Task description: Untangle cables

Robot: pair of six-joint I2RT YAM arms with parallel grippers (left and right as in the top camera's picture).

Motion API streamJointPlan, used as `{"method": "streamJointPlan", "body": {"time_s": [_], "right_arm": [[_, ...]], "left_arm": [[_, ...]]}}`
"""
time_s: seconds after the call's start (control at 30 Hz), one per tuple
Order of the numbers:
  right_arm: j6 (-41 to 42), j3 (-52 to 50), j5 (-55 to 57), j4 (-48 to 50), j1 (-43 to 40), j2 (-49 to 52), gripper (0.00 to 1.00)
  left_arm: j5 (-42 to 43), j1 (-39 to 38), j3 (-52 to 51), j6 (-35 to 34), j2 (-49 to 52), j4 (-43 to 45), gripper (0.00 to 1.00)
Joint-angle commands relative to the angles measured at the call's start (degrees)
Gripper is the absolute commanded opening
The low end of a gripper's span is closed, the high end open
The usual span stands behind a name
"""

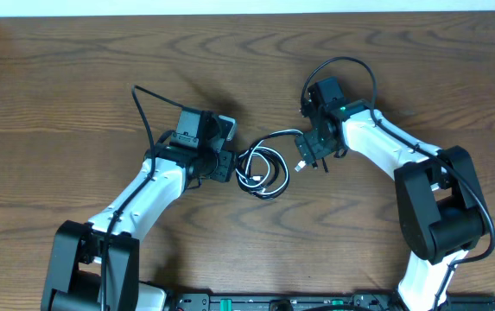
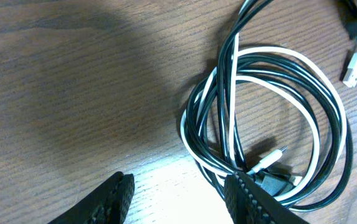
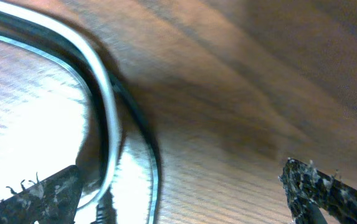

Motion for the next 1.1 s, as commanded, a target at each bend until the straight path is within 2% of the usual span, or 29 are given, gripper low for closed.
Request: {"method": "streamJointPlan", "body": {"time_s": [0.0,0.17,0.6,0.97,1.07], "right_arm": [[1.0,0.4,-5.1,-0.7,0.8,0.7,0.99],[0.9,1.8,-10.9,-1.1,1.2,-1.9,0.99],[1.0,-0.4,-10.3,-5.3,1.3,-2.4,0.99],[0.9,-4.6,9.5,-4.7,1.0,-2.4,0.99],[1.0,-4.6,10.1,-4.2,0.7,-2.4,0.99]], "left_arm": [[-0.4,-0.1,-0.2,-2.3,0.5,-0.3,0.52],[-0.4,-0.1,-0.2,-2.5,1.6,-0.2,0.52],[0.7,-0.2,-0.2,-4.0,5.6,2.3,0.52],[0.7,-0.2,-0.2,-4.0,5.6,2.8,0.52],[0.7,-0.2,-0.2,-4.0,5.6,2.8,0.52]]}}
